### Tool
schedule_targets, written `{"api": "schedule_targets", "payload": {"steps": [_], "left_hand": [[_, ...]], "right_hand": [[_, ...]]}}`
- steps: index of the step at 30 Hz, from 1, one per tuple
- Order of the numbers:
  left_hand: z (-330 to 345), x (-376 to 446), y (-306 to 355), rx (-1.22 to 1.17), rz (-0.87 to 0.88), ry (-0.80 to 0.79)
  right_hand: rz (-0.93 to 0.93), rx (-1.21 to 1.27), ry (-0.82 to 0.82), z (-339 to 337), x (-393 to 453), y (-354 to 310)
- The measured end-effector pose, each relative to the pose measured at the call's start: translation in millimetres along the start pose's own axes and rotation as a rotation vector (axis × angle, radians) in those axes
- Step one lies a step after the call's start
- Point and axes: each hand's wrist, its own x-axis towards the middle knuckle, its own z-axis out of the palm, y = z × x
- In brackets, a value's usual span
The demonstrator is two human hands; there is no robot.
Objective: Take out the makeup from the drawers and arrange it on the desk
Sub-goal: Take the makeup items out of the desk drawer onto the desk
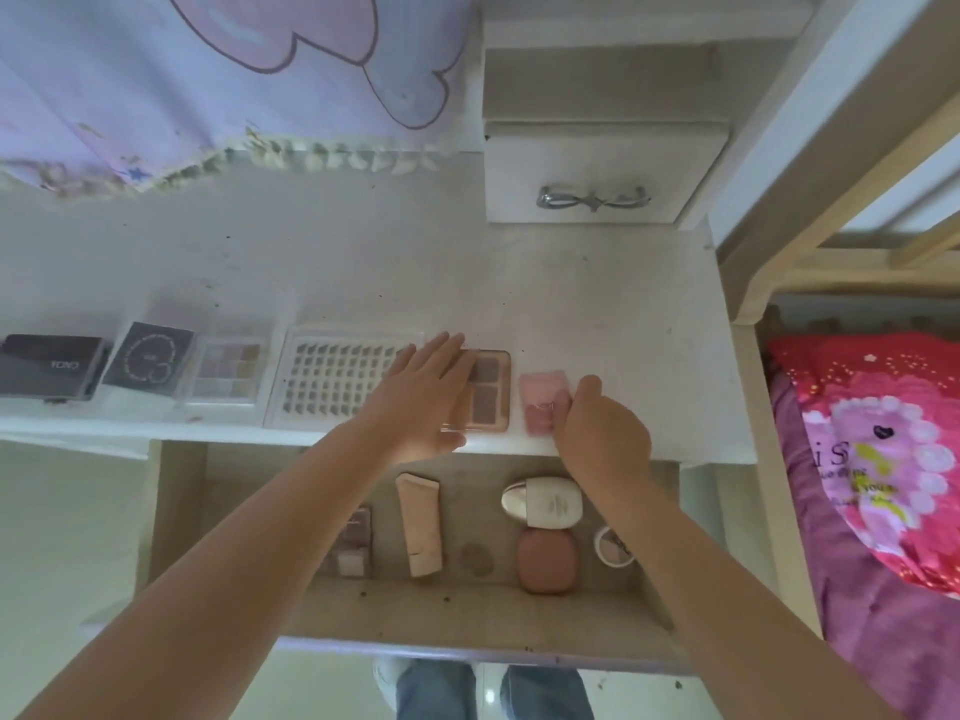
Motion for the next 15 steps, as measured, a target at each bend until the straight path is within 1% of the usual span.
{"api": "schedule_targets", "payload": {"steps": [2, 6, 7, 9, 10, 11, 13, 14, 15], "left_hand": [[3, -16, 3, -0.042, 0.004, 0.112], [27, -58, 7, -0.121, 0.091, 0.558], [37, -69, 5, -0.123, 0.103, 0.607], [59, -90, -2, -0.146, 0.097, 0.583], [72, -99, -9, -0.161, 0.062, 0.541], [85, -106, -16, -0.192, -0.012, 0.471], [105, -118, -29, -0.305, -0.281, 0.261], [115, -121, -37, -0.344, -0.453, 0.135], [126, -124, -45, -0.366, -0.599, 0.01]], "right_hand": [[0.028, -0.008, -0.006, 3, 3, -4], [0.025, -0.016, 0.011, 3, 4, -9], [0.018, -0.008, 0.022, 1, 3, -9], [-0.004, 0.041, 0.05, -4, -2, -8], [-0.031, 0.1, 0.079, -4, -7, -5], [-0.071, 0.184, 0.122, -3, -16, -4], [-0.171, 0.337, 0.209, 4, -44, -4], [-0.22, 0.365, 0.207, 12, -60, -7], [-0.26, 0.364, 0.156, 22, -75, -11]]}}
